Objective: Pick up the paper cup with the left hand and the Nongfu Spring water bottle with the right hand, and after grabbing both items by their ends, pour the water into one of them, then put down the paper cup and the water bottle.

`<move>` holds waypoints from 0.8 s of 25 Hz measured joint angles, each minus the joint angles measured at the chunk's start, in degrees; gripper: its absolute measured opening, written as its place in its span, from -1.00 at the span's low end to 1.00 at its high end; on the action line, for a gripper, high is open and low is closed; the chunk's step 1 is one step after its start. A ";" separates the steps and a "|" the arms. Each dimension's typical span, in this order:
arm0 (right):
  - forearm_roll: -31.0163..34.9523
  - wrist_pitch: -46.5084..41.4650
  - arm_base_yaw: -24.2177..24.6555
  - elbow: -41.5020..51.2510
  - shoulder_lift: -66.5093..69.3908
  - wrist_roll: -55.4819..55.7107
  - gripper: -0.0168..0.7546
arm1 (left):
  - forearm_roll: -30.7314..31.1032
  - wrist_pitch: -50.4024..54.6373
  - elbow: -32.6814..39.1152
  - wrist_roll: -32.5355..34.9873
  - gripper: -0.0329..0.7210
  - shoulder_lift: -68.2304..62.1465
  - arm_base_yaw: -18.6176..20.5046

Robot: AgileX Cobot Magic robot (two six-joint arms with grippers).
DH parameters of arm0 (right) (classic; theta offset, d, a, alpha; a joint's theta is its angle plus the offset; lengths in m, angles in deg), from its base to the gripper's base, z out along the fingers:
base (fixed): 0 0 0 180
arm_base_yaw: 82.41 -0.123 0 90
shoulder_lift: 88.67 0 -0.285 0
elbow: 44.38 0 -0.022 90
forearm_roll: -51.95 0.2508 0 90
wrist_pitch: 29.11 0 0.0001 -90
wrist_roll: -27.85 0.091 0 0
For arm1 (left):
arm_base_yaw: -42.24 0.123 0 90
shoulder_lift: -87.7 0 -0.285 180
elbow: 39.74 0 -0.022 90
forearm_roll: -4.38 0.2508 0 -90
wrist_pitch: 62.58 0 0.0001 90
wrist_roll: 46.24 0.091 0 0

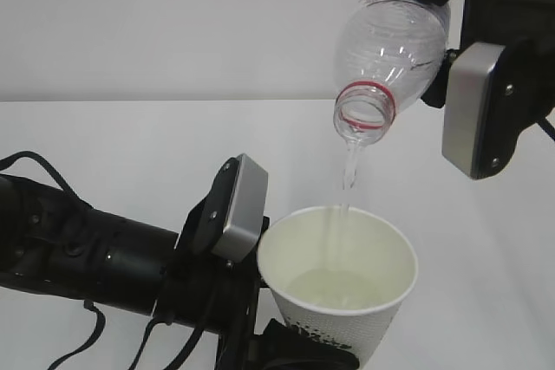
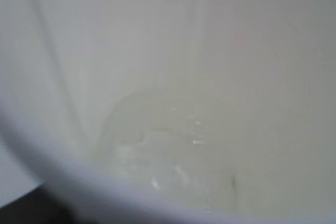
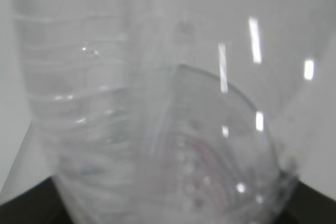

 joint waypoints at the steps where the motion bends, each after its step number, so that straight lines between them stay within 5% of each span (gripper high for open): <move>1: 0.00 0.00 0.00 0.00 0.00 0.00 0.30 | 0.12 0.00 0.00 0.00 0.44 0.00 0.00; 20: 0.13 0.03 0.00 -0.55 0.00 -0.83 0.30 | 0.77 0.00 0.00 0.00 0.44 0.00 0.00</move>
